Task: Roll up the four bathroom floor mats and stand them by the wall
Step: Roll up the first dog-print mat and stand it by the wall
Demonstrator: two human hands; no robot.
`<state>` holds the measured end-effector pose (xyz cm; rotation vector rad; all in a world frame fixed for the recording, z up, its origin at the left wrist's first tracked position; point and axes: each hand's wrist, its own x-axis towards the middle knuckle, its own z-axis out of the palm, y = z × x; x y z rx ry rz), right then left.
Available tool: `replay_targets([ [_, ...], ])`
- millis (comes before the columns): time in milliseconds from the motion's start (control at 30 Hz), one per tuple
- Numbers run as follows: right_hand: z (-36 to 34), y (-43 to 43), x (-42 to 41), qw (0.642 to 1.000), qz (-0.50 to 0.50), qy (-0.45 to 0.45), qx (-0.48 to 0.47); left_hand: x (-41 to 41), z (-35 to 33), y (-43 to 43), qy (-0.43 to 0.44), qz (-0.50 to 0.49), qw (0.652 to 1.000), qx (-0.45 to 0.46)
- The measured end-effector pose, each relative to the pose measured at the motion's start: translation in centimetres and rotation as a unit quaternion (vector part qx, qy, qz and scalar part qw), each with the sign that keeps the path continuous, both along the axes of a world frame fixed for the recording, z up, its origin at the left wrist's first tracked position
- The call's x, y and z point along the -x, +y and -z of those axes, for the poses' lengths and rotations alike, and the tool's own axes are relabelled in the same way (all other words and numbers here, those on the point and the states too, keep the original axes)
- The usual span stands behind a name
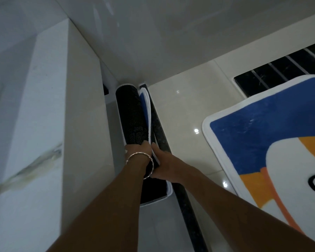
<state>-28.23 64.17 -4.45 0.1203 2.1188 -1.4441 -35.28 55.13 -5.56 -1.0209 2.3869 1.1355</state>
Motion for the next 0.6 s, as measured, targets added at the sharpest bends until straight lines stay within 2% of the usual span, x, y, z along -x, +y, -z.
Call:
replay_targets([
  [100, -0.3, -0.6, -0.2, 1.000, -0.011, -0.019, -0.011, -0.4, -3.7, 1.4, -0.009, -0.007, 1.000, -0.004],
  [333, -1.9, -1.9, -1.6, 0.994, 0.064, 0.004, -0.087, -1.0, -4.9, 2.0, -0.043, 0.026, 0.998, 0.029],
  [433, -2.2, -0.9, -1.1, 0.989, 0.115, 0.038, -0.089, -1.1, -6.0, 2.9, -0.052, 0.091, 0.992, 0.072],
  [500, -2.6, 0.9, -0.2, 0.984, 0.125, 0.059, -0.110, -1.2, -7.6, 3.8, -0.013, 0.203, 0.969, 0.141],
  [533, -3.0, 2.1, 0.3, 0.982, 0.120, 0.066, -0.127, -1.2, -8.6, 4.1, 0.028, 0.277, 0.944, 0.175],
  [600, -4.2, 5.3, 0.8, 0.978, 0.088, 0.094, -0.166, -1.0, -10.4, 4.5, 0.115, 0.442, 0.858, 0.236],
])
